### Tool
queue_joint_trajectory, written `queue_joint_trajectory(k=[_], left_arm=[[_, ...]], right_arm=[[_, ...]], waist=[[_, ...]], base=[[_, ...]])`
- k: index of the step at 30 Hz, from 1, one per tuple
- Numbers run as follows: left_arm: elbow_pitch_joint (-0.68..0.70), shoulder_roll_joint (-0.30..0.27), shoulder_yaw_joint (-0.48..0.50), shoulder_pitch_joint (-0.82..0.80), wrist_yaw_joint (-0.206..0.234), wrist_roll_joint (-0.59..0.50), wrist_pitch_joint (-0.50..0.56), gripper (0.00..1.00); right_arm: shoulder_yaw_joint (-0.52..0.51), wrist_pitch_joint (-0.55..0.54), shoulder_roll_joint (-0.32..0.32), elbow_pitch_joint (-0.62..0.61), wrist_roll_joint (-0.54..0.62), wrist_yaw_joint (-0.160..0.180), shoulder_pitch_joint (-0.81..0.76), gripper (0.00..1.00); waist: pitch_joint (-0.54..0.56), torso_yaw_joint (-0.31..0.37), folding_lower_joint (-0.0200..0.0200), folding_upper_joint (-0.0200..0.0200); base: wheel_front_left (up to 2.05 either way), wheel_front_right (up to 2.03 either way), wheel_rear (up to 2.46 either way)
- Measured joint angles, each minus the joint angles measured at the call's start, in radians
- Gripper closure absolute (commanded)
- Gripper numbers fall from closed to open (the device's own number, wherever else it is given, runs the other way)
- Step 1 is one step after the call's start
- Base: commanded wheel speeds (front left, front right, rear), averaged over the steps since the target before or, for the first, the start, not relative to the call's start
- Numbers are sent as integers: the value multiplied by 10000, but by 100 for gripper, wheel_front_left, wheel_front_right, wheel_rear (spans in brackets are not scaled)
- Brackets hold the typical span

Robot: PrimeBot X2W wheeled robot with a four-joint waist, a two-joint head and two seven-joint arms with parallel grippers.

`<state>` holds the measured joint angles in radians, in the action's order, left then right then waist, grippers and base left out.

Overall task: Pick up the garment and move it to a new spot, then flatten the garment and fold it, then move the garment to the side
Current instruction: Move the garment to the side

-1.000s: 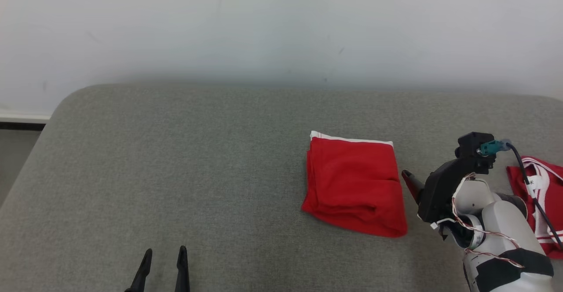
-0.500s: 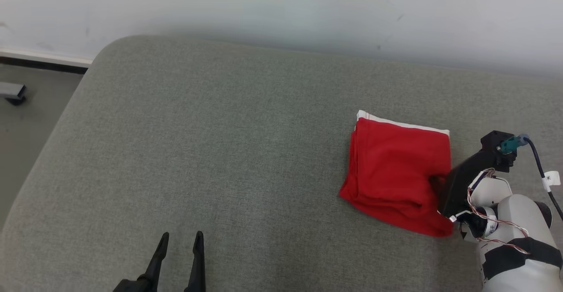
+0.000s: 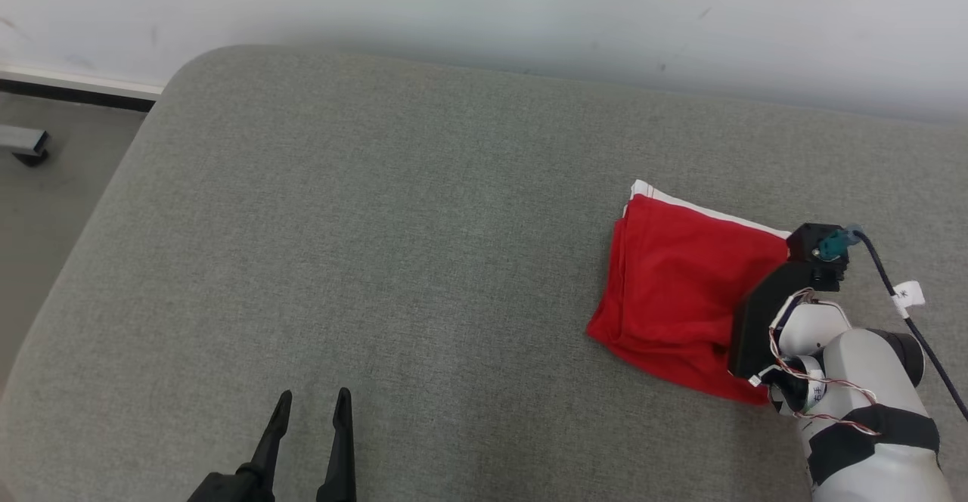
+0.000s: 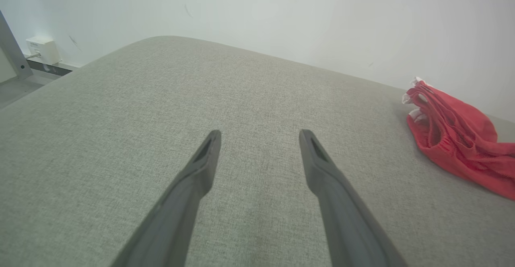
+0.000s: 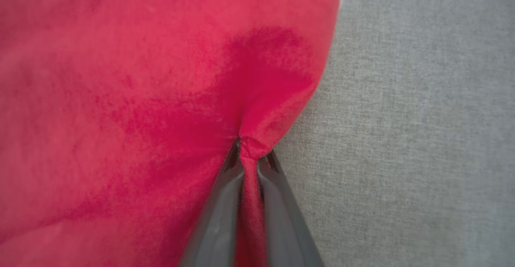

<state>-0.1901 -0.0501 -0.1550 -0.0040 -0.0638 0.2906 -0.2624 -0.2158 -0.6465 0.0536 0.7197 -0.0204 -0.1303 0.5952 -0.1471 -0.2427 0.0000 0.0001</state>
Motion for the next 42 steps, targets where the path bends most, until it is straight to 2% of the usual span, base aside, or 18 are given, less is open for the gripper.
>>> queue_joint_trajectory(k=[3,6,11,17,22,26,29,34,42], left_arm=[[50,-2,77,0,19,-2,0,0],[77,4,153,8,17,-4,0,0],[257,0,408,93,17,-44,0,0],[479,0,608,120,-59,-92,0,0],[558,2,585,-253,-142,-128,0,0],[619,6,556,-587,-203,-278,0,0],[635,10,614,-666,-255,-472,0,0],[558,12,740,-834,-412,-732,0,0],[571,-8,890,-1072,-550,-1116,0,0]], right_arm=[[662,-144,82,-230,88,0,-15,100],[2132,-464,502,-571,-178,0,-76,100],[4447,-1072,1925,-1998,-1290,0,-142,100],[6008,-1722,3421,-3910,-2669,-2,116,100],[6408,-1716,4307,-4700,-3256,-2,432,100],[6663,-1513,5076,-4922,-3427,-2,679,100],[6732,-1223,5404,-4984,-3611,-2,967,100],[6949,-861,6126,-4577,-3749,-2,1258,100],[7060,169,6834,-3498,-3760,-2,1651,100]], waist=[[67,139,0,0],[148,319,0,0],[231,803,0,1],[174,1681,0,0],[33,2514,0,0],[-181,3298,1,0],[-361,3716,0,0],[-771,4217,1,1],[-1497,4558,1,1]], base=[[0,0,0],[0,0,0],[0,0,0],[0,0,0],[0,0,0],[0,0,0],[0,0,0],[0,0,0],[0,0,0]])
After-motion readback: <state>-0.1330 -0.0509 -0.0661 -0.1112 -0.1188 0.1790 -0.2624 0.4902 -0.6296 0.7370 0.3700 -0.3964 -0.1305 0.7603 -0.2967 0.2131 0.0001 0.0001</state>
